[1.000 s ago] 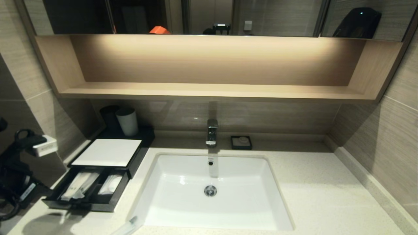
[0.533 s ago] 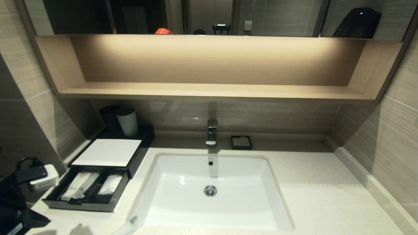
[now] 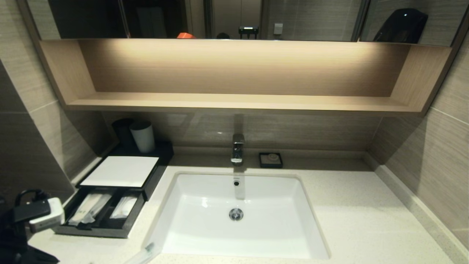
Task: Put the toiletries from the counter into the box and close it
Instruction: Pick up the bathroom toiletry
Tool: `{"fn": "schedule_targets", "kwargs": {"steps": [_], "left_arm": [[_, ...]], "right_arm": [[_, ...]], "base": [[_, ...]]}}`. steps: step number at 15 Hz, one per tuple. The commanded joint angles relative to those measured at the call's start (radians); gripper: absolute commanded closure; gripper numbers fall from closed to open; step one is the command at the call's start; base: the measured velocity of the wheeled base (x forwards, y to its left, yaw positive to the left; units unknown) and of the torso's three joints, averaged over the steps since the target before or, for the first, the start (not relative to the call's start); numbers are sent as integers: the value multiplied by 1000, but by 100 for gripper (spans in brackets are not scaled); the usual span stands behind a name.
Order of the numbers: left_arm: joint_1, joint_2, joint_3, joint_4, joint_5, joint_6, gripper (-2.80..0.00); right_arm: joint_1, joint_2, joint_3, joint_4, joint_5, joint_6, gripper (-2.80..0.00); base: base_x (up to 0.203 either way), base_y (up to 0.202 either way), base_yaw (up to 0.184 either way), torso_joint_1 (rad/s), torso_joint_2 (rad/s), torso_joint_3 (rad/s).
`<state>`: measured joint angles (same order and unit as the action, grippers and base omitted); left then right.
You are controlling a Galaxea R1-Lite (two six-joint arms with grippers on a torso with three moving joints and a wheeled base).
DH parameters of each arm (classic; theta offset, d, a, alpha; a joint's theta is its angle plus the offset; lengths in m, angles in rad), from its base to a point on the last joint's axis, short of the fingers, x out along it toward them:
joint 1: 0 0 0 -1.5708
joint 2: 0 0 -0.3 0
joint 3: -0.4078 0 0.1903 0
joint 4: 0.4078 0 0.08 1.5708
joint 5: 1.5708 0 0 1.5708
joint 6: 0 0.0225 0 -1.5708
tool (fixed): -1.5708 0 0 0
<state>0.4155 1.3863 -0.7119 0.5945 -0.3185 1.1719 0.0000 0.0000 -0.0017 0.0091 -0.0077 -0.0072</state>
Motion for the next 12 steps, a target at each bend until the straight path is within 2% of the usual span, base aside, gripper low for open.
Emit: {"fn": "schedule_targets", "kwargs": {"steps": [1, 5, 12], "left_arm": [[0, -10, 3, 8, -5, 6, 0], [0, -13, 9, 22, -52, 12, 0], [-6, -10, 26, 30, -55, 31, 0]], "right_arm": [[0, 0, 0, 0, 0, 0, 0], [0, 0, 0, 0, 0, 0, 0], [0, 0, 0, 0, 0, 0, 0]], "base": [[0, 0, 0, 0, 0, 0], [0, 0, 0, 0, 0, 0], [0, 0, 0, 0, 0, 0]]}}
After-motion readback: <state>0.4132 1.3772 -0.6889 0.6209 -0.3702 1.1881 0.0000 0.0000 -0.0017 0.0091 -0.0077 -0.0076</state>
